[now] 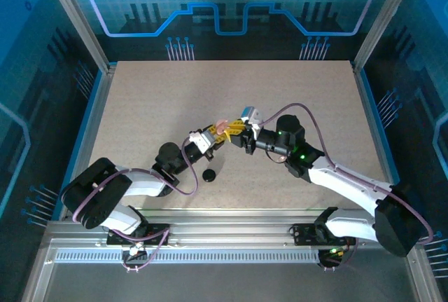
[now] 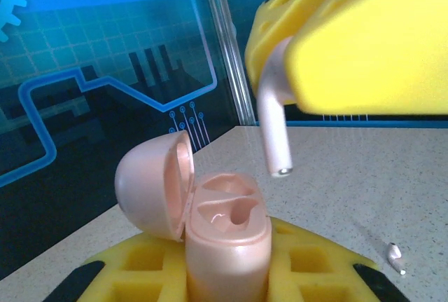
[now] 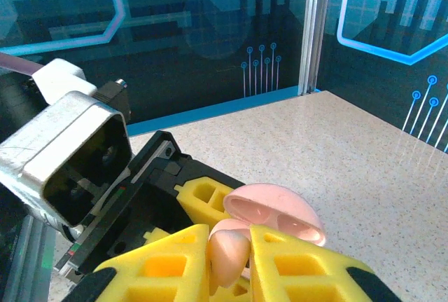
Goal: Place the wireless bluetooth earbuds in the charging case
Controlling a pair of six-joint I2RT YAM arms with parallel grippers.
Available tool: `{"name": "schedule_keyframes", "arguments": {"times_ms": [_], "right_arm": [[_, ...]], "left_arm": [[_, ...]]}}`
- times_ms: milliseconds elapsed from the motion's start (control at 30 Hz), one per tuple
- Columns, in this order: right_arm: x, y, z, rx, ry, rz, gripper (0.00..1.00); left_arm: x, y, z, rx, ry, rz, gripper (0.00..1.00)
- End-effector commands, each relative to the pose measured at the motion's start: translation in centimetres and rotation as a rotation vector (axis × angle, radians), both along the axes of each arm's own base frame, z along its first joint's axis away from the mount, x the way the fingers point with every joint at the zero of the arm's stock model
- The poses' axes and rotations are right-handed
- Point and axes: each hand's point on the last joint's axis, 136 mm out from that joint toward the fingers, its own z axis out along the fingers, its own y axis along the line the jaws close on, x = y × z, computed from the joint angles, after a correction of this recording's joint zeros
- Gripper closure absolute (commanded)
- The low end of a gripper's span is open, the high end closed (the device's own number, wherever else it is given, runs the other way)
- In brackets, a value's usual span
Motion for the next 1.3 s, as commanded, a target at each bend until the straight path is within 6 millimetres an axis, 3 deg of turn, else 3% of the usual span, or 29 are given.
{"name": "schedule_keyframes", "arguments": {"times_ms": [0,700,1267], "right_arm": [[0.1,0.8,1.8,0.026,-0.042,0.013,0.81],[1.0,0.5,-0.1,-0.027,-0.026,-0.031,0.81],[0.2,0.1,-0.9,-0.067,-0.006,-0.009,0.81]], "left_arm": [[-0.3,-0.3,0.6,0.008,-0.054,-0.001,0.87],[-0.6,-0.1,1.2,-0.001,-0.071,0.003,0.86],[-0.6,-0.1,1.3,0.003,-0.079,0.007,0.86]]}}
